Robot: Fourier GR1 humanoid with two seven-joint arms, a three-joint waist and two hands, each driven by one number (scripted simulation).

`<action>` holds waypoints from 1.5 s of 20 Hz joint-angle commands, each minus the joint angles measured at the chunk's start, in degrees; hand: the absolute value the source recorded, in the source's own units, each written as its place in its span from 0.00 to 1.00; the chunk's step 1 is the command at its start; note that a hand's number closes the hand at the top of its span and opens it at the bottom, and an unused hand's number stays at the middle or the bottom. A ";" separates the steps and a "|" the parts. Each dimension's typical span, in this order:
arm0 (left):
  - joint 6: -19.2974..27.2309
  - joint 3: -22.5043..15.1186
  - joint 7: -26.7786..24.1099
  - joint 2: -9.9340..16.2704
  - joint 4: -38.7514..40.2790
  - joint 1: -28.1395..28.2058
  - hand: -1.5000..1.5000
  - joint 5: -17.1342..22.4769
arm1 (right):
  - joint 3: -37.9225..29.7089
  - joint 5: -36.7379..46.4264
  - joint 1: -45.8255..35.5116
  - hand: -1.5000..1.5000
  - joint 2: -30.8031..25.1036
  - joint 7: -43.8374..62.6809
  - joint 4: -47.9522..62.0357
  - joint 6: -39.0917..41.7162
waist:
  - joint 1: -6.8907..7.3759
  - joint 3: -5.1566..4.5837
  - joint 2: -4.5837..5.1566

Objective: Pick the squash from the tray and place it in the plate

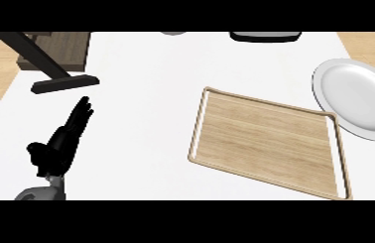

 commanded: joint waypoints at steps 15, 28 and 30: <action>-2.03 2.22 0.15 0.58 1.67 -1.74 0.50 -0.17 | 10.88 7.80 -28.62 1.00 11.97 2.45 27.15 -10.90 | 0.79 0.09 0.28; -1.06 1.66 -0.61 -1.79 3.33 -3.46 0.50 -1.51 | 3.95 2.55 -41.56 0.00 12.59 -0.66 47.28 -16.72 | 0.64 0.11 0.44; -2.14 2.05 -0.90 -0.72 1.16 -2.10 0.50 -0.84 | -0.80 -2.02 -40.19 0.00 13.14 -4.60 46.37 -19.06 | 0.95 0.20 0.52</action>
